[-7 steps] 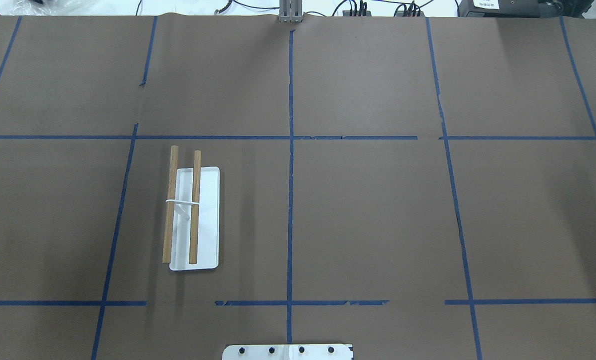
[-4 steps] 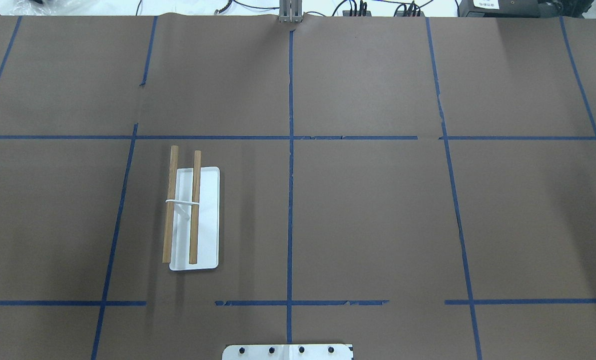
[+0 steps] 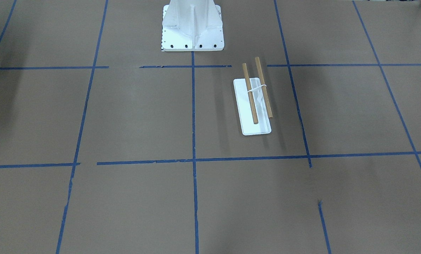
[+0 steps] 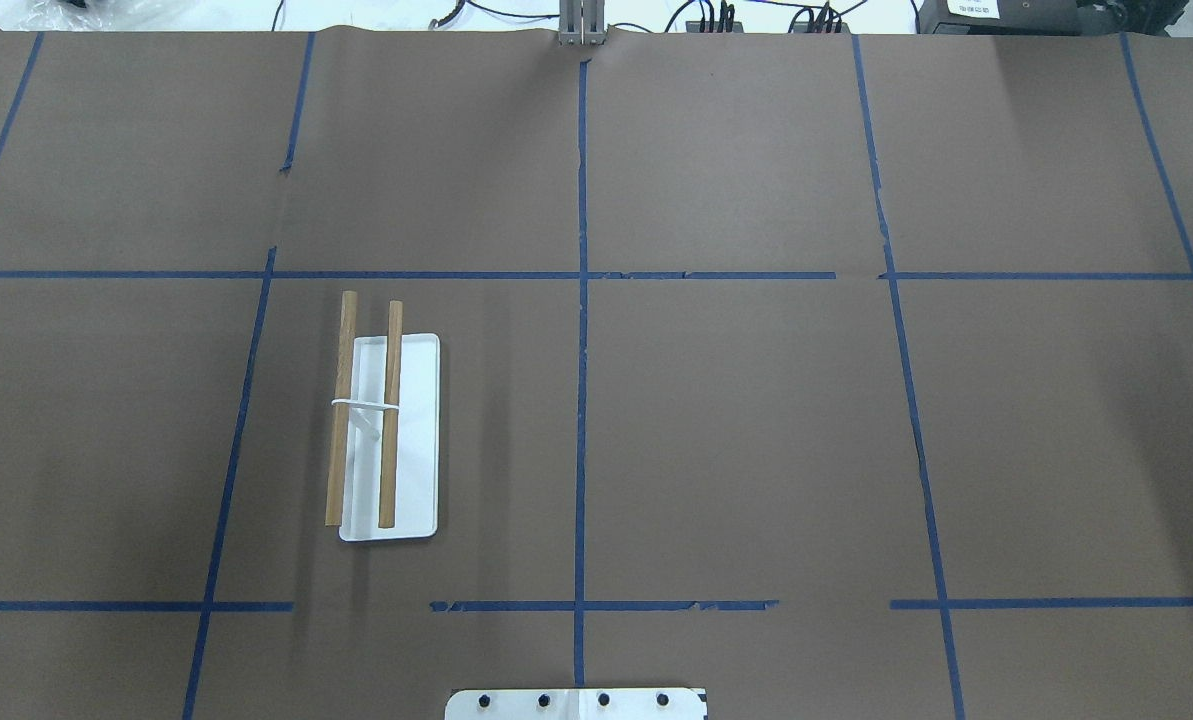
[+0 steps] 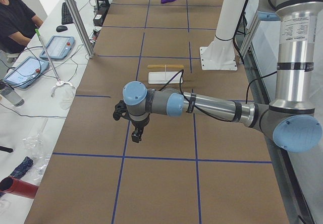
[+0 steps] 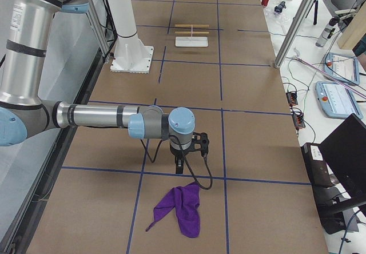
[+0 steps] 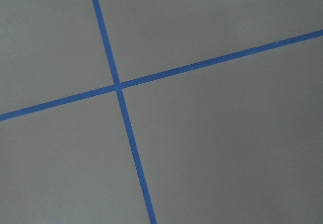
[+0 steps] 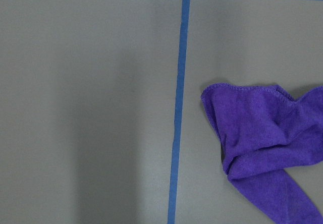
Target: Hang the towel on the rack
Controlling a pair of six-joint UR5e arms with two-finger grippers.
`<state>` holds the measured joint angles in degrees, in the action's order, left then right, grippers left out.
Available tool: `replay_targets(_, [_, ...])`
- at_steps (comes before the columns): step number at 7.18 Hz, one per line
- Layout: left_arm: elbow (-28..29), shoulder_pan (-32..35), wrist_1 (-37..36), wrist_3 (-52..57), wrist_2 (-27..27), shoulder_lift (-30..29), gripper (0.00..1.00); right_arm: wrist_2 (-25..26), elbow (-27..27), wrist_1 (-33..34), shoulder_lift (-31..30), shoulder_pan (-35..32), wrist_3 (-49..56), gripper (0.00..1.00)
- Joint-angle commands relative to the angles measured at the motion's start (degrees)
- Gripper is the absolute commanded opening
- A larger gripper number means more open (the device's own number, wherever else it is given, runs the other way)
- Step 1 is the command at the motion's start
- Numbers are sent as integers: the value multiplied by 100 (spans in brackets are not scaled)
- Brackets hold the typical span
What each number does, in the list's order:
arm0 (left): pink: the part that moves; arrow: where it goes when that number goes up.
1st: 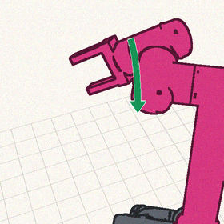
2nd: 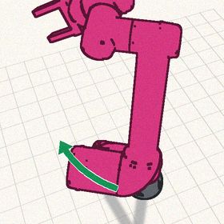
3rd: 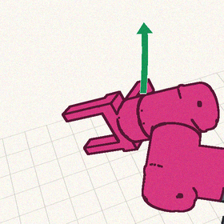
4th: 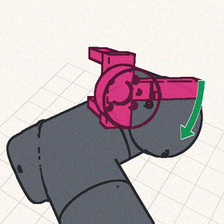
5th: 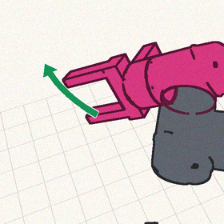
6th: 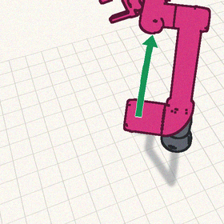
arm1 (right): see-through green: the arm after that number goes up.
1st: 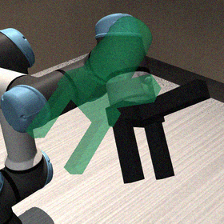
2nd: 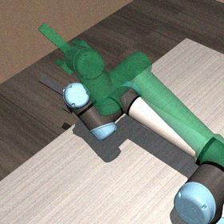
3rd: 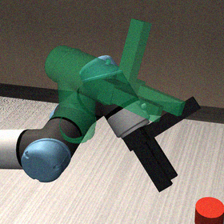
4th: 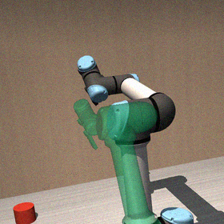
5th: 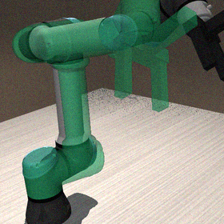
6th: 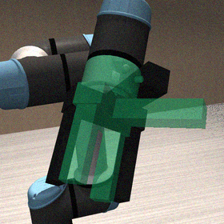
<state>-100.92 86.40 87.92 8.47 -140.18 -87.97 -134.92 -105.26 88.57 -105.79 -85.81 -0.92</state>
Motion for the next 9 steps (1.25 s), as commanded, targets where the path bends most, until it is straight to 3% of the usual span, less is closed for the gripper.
replay_targets(1, [89, -1, 85, 32, -308, -1, 100, -78, 40, -216, -3, 38, -39, 100])
replay_targets(2, [90, -1, 215, 6, -317, 7, 100, -87, 188, -261, -11, 55, -23, 100])
replay_targets(3, [98, -1, 225, -3, -326, 7, 100, -61, 659, -723, 32, 90, -31, 100])
replay_targets(4, [107, -1, 234, -3, -326, 7, 100, -43, 1395, -1693, 111, 169, -144, 100])
replay_targets(6, [81, -1, 234, 6, -326, 7, 100, 401, 1980, -2464, 278, 668, -1075, 97])
replay_targets(9, [55, -1, 234, -3, -343, 7, 100, 475, 2351, -2564, 419, 952, -1103, 96])
